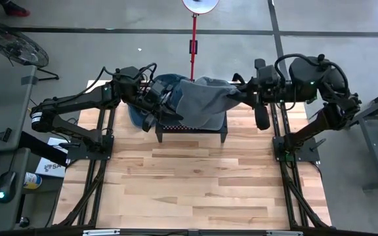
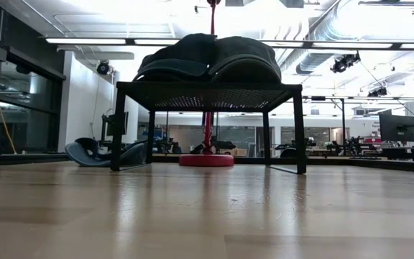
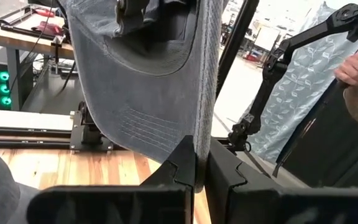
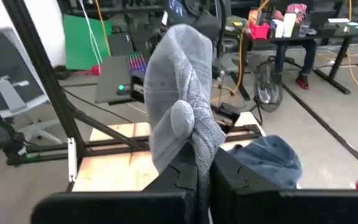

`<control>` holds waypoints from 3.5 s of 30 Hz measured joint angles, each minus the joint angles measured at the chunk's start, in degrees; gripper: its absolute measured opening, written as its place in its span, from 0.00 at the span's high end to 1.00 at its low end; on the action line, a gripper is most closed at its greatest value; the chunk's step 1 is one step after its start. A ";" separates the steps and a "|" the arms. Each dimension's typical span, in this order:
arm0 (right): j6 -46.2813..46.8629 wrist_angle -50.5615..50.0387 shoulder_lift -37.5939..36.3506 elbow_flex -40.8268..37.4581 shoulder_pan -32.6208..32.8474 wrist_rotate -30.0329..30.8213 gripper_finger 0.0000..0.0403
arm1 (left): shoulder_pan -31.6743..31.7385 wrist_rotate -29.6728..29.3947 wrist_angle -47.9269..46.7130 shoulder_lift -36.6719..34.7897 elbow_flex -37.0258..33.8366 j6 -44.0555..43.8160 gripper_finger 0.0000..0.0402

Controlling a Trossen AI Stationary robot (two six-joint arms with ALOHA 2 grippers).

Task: Pick & Place hat
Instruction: Stack the gray cap on the gray cap

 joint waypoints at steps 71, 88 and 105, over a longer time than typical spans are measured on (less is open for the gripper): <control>2.57 -12.35 8.80 -0.02 -21.68 -24.51 1.00 | -0.02 -13.96 1.66 -15.87 0.00 4.43 0.51; 1.51 -14.68 11.31 -0.07 -26.24 -26.14 1.00 | -0.02 -15.40 1.54 -15.85 0.00 4.41 0.51; 1.13 -16.12 14.60 -0.07 -29.16 -25.83 1.00 | -0.04 -17.02 1.60 -15.82 0.00 4.41 0.51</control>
